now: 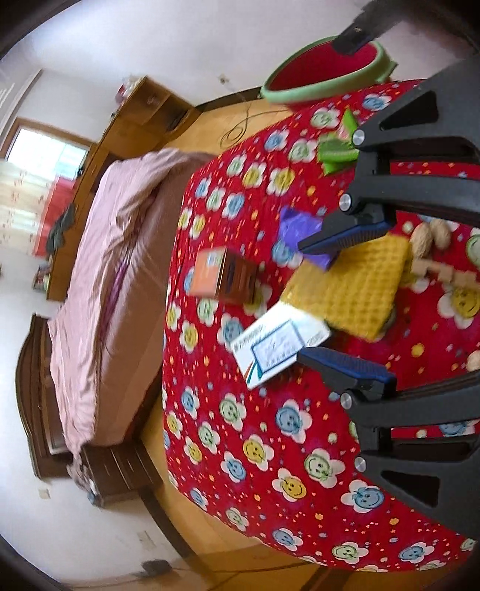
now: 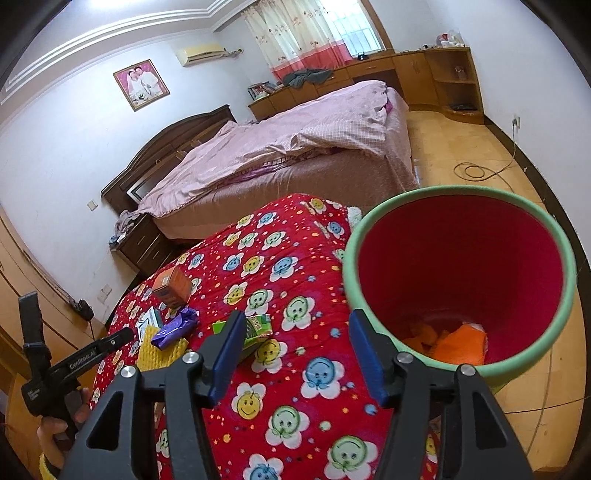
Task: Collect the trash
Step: 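Move both tools back over the bedspread toward the boxes, then grasp the white medicine box with the left tool while the right tool grasps the green mosquito-coil box, then carry the white box and green box over the red bucket, then open the right tool to drop the green box into the bucket, then open the left tool to drop the white medicine box into the bucket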
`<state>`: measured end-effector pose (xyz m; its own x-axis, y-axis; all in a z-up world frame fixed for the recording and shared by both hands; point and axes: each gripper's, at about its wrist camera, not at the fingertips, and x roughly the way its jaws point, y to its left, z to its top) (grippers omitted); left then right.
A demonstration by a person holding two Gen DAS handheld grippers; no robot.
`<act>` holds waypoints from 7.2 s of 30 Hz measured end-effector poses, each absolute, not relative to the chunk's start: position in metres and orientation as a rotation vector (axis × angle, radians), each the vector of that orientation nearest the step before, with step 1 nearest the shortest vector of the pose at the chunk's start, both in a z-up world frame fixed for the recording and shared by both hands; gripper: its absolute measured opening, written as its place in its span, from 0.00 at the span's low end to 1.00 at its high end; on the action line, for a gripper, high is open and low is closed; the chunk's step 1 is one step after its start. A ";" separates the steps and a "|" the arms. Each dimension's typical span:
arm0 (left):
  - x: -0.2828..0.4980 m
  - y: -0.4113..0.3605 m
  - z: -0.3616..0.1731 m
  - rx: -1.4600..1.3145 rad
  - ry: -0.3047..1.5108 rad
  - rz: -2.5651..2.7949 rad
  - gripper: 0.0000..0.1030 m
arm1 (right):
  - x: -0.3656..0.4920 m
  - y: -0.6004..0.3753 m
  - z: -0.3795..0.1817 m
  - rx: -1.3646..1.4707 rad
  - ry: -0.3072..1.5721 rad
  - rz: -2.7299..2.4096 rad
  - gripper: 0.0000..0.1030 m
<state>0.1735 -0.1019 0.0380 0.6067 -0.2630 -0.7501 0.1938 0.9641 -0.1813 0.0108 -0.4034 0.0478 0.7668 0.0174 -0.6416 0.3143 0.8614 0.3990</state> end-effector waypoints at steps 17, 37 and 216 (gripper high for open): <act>0.246 -0.109 -0.001 -0.096 0.993 -0.105 0.63 | 0.037 -0.401 0.027 0.518 0.746 -0.143 0.59; 0.243 -0.075 0.000 -0.151 0.963 -0.100 0.56 | 0.041 -0.395 0.019 0.517 0.775 -0.115 0.59; 0.108 -0.338 0.033 0.070 0.920 -0.713 0.53 | -0.059 -0.544 0.035 0.606 0.588 -0.401 0.73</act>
<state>0.1083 -0.3382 0.0332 0.3961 -0.5338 -0.7471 0.5909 0.7710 -0.2375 -0.0595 -0.5436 0.0349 0.7645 -0.1796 -0.6190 0.5108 0.7546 0.4119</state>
